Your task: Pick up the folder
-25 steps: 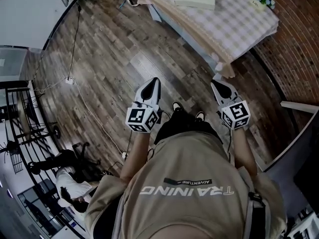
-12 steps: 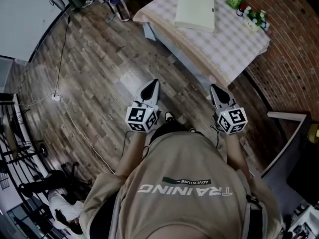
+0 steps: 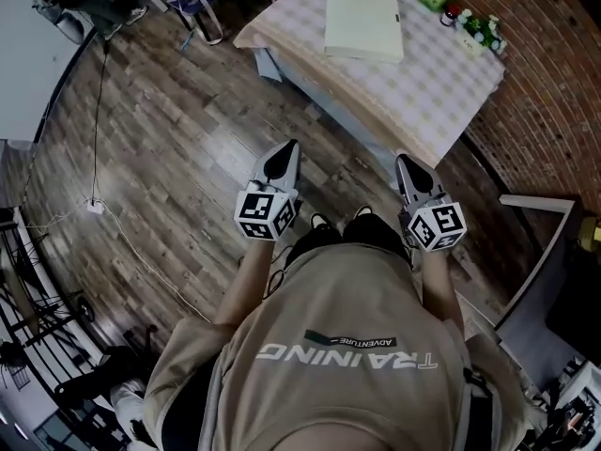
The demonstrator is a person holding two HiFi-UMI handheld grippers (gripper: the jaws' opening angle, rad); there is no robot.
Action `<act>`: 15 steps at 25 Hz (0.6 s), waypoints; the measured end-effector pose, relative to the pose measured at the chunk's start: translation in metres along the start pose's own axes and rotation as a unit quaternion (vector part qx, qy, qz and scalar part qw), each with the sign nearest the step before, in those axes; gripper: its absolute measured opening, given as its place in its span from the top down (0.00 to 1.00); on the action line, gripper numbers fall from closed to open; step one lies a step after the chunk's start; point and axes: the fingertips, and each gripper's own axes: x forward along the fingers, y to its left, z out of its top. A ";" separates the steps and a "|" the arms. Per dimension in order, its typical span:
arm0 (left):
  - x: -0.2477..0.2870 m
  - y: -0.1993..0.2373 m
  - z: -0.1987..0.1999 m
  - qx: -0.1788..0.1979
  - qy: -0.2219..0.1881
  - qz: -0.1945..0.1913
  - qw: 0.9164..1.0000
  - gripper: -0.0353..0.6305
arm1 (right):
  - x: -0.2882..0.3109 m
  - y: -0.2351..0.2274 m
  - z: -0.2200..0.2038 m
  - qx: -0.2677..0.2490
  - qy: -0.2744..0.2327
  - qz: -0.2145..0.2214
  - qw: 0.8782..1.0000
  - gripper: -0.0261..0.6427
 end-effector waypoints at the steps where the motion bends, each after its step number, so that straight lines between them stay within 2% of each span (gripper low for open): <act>1: 0.007 0.003 0.001 0.000 0.003 -0.002 1.000 0.94 | 0.006 -0.005 0.003 0.000 0.000 0.000 1.000 0.94; 7: 0.057 0.010 0.009 0.005 0.013 -0.006 1.000 0.94 | 0.054 -0.048 0.009 -0.026 0.012 0.006 1.000 0.94; 10: 0.072 0.025 0.020 0.019 0.023 0.013 0.999 0.94 | 0.091 -0.064 0.007 -0.051 0.024 0.019 0.998 0.94; 15: 0.107 0.050 0.042 0.025 0.035 0.047 0.998 0.94 | 0.145 -0.095 0.041 -0.041 -0.001 0.046 0.998 0.94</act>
